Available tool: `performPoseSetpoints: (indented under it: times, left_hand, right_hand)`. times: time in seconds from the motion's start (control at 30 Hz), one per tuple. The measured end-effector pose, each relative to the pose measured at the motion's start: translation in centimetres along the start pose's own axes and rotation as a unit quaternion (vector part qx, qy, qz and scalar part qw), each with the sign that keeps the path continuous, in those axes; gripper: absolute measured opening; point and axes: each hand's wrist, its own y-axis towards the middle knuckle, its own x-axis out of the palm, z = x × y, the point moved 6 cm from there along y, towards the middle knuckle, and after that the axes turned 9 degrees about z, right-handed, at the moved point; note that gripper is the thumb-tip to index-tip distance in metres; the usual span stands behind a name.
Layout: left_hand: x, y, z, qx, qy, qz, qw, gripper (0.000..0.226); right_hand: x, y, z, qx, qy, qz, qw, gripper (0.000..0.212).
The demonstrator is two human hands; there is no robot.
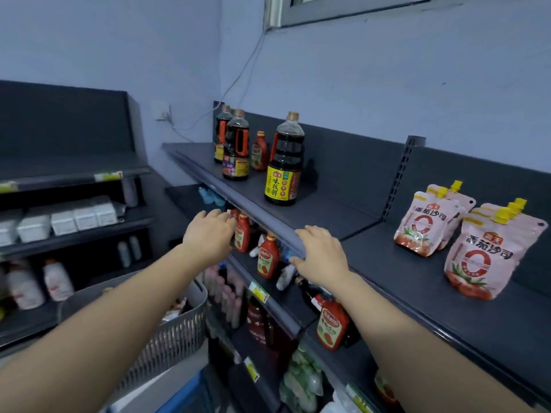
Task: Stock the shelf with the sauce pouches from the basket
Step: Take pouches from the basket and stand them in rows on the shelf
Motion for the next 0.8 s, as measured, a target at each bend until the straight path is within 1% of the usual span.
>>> performPoseSetpoints:
  times: [0.13, 0.27, 0.3, 0.43, 0.6, 0.7, 0.8]
  left_hand:
    - [2.4, -3.2, -5.0, -0.036, 0.032, -0.039, 0.998, 0.041]
    - [4.8, -6.3, -9.9, -0.079, 0.049, -0.071, 0.993, 0.035]
    - [5.4, -7.0, -11.1, -0.088, 0.051, -0.081, 0.992, 0.034]
    - [7.6, -9.7, -15.8, -0.113, 0.069, -0.118, 0.984, 0.033]
    - [11.0, -12.5, -21.2, -0.137, 0.066, -0.165, 0.975, 0.032]
    - [13.5, -14.0, -23.4, -0.148, 0.063, -0.186, 0.969, 0.03]
    - [16.0, -15.2, -25.1, -0.156, 0.059, -0.214, 0.963, 0.033]
  right_hand:
    - [2.9, 1.5, -4.7, -0.038, 0.023, -0.017, 0.999, 0.049]
    - [6.0, 3.2, -10.0, -0.077, 0.031, -0.039, 0.996, 0.057]
    - [6.8, 3.7, -11.3, -0.085, 0.033, -0.043, 0.995, 0.056]
    - [10.3, 5.3, -16.2, -0.106, 0.062, -0.058, 0.991, 0.045]
    - [15.3, 7.1, -21.6, -0.129, 0.066, -0.097, 0.985, 0.041]
    - [18.3, 7.8, -24.1, -0.134, 0.064, -0.124, 0.981, 0.054]
    - [21.3, 8.3, -26.0, -0.132, 0.064, -0.14, 0.979, 0.053]
